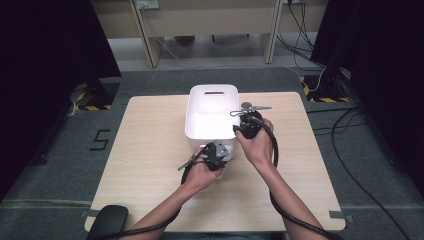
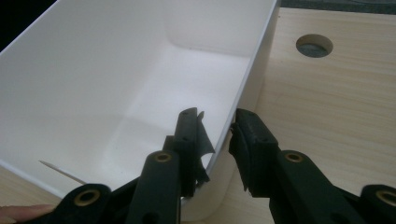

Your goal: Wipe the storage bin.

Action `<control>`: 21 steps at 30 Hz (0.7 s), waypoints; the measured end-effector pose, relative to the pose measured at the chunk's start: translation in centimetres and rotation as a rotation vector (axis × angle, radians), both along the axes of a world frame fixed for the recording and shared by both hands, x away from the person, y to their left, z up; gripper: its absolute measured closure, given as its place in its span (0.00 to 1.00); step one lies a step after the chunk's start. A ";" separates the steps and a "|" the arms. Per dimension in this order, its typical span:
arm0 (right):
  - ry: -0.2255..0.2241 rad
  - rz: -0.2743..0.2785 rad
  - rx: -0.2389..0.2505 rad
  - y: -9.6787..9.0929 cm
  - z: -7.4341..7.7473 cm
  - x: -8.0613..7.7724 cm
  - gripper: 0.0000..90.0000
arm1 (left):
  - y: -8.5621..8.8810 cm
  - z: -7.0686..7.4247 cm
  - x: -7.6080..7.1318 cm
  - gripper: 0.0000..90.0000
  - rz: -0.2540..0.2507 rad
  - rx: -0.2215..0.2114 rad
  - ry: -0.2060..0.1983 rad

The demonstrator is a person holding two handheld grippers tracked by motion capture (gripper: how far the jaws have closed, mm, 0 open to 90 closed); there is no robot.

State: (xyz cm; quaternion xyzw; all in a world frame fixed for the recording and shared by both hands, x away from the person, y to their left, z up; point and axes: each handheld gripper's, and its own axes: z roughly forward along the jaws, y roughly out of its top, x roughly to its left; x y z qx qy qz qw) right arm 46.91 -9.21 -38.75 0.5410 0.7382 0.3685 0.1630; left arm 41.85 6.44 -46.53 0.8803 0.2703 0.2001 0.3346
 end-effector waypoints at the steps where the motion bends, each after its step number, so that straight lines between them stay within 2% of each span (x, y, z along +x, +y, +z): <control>1: 0.000 0.000 0.000 0.0 0.0 0.0 0.80 | 0.0 0.1 0.0 0.88 0.001 -0.006 0.001; 12: -0.001 -0.001 0.000 0.0 0.0 0.0 0.80 | 0.1 1.6 -0.2 0.88 0.006 -0.035 -0.010; 21: -0.001 -0.001 -0.001 0.0 0.0 0.0 0.80 | 0.0 1.8 -0.2 0.88 0.006 -0.034 -0.011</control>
